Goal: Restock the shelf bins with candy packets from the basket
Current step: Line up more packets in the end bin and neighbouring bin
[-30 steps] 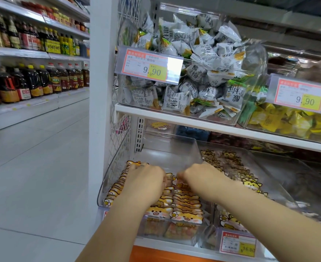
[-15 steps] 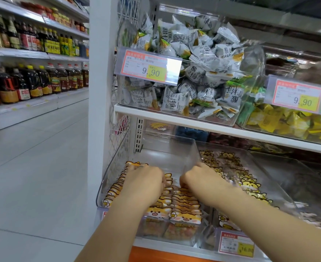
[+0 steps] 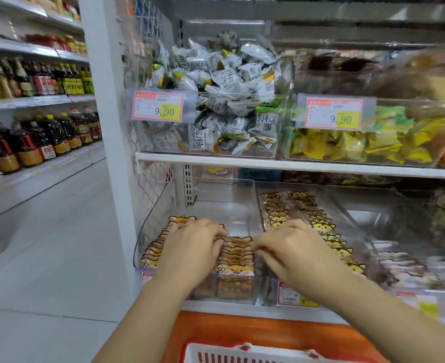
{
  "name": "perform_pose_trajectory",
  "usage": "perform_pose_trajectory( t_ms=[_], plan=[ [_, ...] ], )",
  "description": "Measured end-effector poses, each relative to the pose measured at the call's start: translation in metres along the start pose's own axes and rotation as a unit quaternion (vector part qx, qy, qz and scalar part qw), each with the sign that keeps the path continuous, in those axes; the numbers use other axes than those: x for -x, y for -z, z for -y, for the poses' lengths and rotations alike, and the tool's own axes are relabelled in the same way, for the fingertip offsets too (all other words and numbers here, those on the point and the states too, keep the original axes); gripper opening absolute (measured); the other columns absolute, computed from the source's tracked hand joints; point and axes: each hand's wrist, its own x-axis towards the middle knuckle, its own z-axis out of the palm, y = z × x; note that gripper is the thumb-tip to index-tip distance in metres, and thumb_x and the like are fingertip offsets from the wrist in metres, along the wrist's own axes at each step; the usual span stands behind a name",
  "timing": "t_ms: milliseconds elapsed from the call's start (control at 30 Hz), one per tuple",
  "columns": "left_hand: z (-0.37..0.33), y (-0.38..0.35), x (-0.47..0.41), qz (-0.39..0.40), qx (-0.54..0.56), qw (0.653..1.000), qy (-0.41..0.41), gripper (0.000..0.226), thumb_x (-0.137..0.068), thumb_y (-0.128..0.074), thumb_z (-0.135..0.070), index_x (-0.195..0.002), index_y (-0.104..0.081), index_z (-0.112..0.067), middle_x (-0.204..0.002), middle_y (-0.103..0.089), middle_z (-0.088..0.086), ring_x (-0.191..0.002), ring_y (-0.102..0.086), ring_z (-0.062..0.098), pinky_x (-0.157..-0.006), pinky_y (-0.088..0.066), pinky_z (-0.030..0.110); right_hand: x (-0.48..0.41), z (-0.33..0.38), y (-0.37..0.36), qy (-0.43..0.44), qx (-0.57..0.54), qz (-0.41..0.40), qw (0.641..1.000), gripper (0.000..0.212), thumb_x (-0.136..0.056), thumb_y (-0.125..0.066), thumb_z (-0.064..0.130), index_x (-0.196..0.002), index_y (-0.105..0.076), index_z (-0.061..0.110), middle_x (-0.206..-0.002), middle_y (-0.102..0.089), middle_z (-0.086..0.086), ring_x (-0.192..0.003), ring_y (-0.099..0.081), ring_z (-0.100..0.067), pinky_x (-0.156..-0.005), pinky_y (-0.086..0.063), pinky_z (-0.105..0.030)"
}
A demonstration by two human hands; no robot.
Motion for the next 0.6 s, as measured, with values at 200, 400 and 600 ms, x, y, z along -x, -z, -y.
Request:
perform_pose_trajectory(
  t_ms=[200,400,600],
  plan=[
    [-0.072,-0.008,0.065,-0.038,0.158,0.986,-0.040,0.029,-0.099,-0.049,-0.028,-0.125,-0.061,-0.031,-0.110,-0.062,-0.011,-0.094,-0.061,0.013,-0.079,-0.052,0.034,0.099,0.003,-0.024,-0.087,-0.156,0.000,0.984,0.018,-0.091,-0.055,0.035,-0.099,-0.071,0.034,-0.085,-0.072,0.019,-0.075,-0.064,-0.008,-0.072,-0.052,-0.031],
    [-0.105,-0.087,0.142,0.116,0.187,0.975,0.040,0.026,-0.101,-0.051,-0.024,-0.122,-0.065,-0.030,-0.114,-0.063,-0.013,-0.088,-0.056,0.006,-0.080,-0.049,0.027,0.188,-0.004,-0.103,-0.212,-0.239,0.141,0.937,0.020,-0.095,-0.061,0.022,-0.110,-0.073,0.027,-0.098,-0.073,0.008,-0.088,-0.066,-0.013,-0.079,-0.055,-0.036],
    [-0.068,-0.190,0.212,0.329,0.125,0.926,0.138,0.024,-0.101,-0.049,-0.027,-0.118,-0.067,-0.024,-0.110,-0.069,-0.006,-0.091,-0.064,0.014,-0.081,-0.055,0.032,0.249,-0.021,-0.191,-0.261,-0.241,0.350,0.867,0.023,-0.096,-0.054,0.025,-0.113,-0.069,0.024,-0.110,-0.069,0.005,-0.092,-0.063,-0.014,-0.086,-0.054,-0.032]
  ],
)
